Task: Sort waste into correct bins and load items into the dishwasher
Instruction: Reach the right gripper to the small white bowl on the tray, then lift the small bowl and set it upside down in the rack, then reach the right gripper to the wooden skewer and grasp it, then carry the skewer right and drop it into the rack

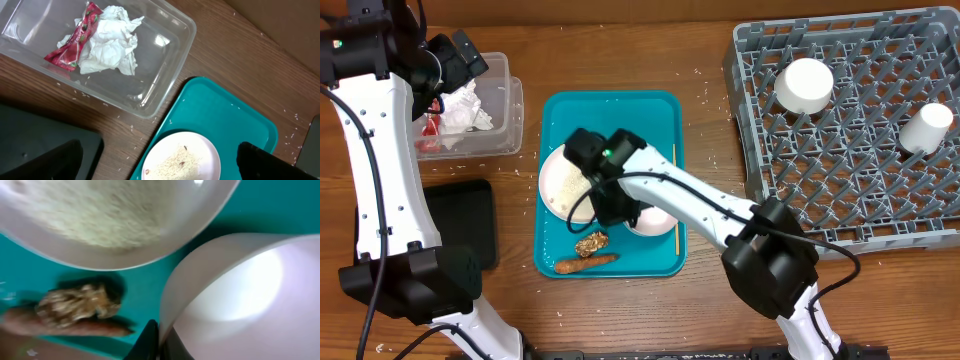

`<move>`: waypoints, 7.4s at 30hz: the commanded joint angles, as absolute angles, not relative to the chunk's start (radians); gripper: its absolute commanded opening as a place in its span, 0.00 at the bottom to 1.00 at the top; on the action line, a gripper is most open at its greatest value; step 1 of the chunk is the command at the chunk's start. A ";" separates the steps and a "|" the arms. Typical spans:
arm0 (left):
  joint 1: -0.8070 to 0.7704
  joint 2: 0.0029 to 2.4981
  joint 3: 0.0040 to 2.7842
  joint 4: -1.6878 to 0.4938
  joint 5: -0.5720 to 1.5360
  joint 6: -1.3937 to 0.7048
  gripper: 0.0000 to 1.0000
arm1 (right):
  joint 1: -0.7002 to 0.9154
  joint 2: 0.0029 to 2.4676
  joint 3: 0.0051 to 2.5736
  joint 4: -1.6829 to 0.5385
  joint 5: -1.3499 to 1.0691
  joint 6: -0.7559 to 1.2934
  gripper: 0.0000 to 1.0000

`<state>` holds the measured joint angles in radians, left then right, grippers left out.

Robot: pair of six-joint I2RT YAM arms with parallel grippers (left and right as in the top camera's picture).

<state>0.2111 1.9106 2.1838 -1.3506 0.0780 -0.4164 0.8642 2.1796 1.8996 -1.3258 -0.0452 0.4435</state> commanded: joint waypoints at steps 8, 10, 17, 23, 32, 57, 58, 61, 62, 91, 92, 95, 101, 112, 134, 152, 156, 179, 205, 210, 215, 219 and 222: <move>0.209 1.909 2.181 -1.351 0.075 -0.427 1.00 | 0.546 2.152 2.516 -1.579 0.033 0.333 0.04; 0.209 1.909 2.181 -1.351 0.075 -0.427 1.00 | 0.408 2.152 2.603 -1.551 -0.058 0.282 0.04; 0.209 1.909 2.181 -1.351 0.075 -0.427 1.00 | -0.147 2.175 2.590 -1.286 -0.589 0.227 0.04; 0.209 1.909 2.181 -1.351 0.075 -0.427 1.00 | -0.371 2.270 2.420 -0.997 -1.107 0.162 0.04; 0.209 1.909 2.181 -1.351 0.075 -0.427 1.00 | -0.442 2.394 2.273 -0.647 -1.374 0.244 0.04; 0.209 1.909 2.181 -1.351 0.075 -0.427 1.00 | -0.506 2.417 2.262 -0.651 -1.147 0.342 0.08; 0.209 1.909 2.181 -1.351 0.075 -0.427 1.00 | -0.504 2.417 2.262 -0.642 -1.153 0.342 0.07; 0.209 1.909 2.181 -1.351 0.075 -0.426 1.00 | -0.491 2.419 2.262 -0.607 -1.171 0.342 0.07; 0.209 1.909 2.181 -1.350 0.075 -0.427 1.00 | -0.487 2.421 2.262 -0.602 -1.170 0.342 0.07; 0.209 1.909 2.181 -1.350 0.075 -0.427 1.00 | -0.617 2.351 2.287 -0.776 -0.898 0.423 0.20; 0.209 1.909 2.181 -1.350 0.075 -0.427 1.00 | -0.625 2.328 2.287 -0.804 -0.841 0.419 0.22; 0.209 1.909 2.181 -1.350 0.075 -0.427 1.00 | -0.643 2.267 2.287 -0.885 -0.679 0.414 0.27; 0.209 1.909 2.181 -1.350 0.075 -0.427 1.00 | -0.651 2.150 2.287 -0.991 -0.437 0.389 0.32; 0.209 1.909 2.181 -1.350 0.075 -0.427 1.00 | -0.473 2.088 2.277 -1.075 -0.198 0.318 0.32; 0.209 1.909 2.181 -1.350 0.075 -0.427 1.00 | 0.506 2.086 1.876 -1.259 -0.019 0.361 0.65; 0.209 1.909 2.181 -1.350 0.075 -0.427 1.00 | 0.599 2.087 1.542 -1.039 -0.091 0.484 0.51; 0.209 1.909 2.181 -1.350 0.075 -0.427 1.00 | 0.603 2.089 1.539 -1.018 -0.091 0.484 0.50; 0.209 1.909 2.181 -1.350 0.075 -0.427 1.00 | 0.636 2.089 1.557 -0.993 0.025 0.503 0.04; 0.209 1.909 2.181 -1.350 0.075 -0.427 1.00 | 0.045 2.092 2.198 -1.192 -0.059 -0.110 0.04; 0.209 1.909 2.181 -1.350 0.075 -0.427 1.00 | 0.044 2.093 2.110 -1.145 -0.062 -0.136 0.10; 0.209 1.909 2.181 -1.350 0.075 -0.427 0.99 | 0.045 2.093 2.042 -1.139 -0.084 -0.112 0.37; 0.209 1.909 2.181 -1.350 0.075 -0.427 1.00 | 0.045 2.091 2.051 -1.172 -0.084 -0.065 0.43; 0.209 1.909 2.181 -1.350 0.075 -0.427 1.00 | 0.046 2.080 2.080 -1.216 -0.090 -0.015 0.45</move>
<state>0.2111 1.9106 2.1830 -1.3506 0.0784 -0.4164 0.0429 2.0995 2.0460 -1.1923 -0.0750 -0.0708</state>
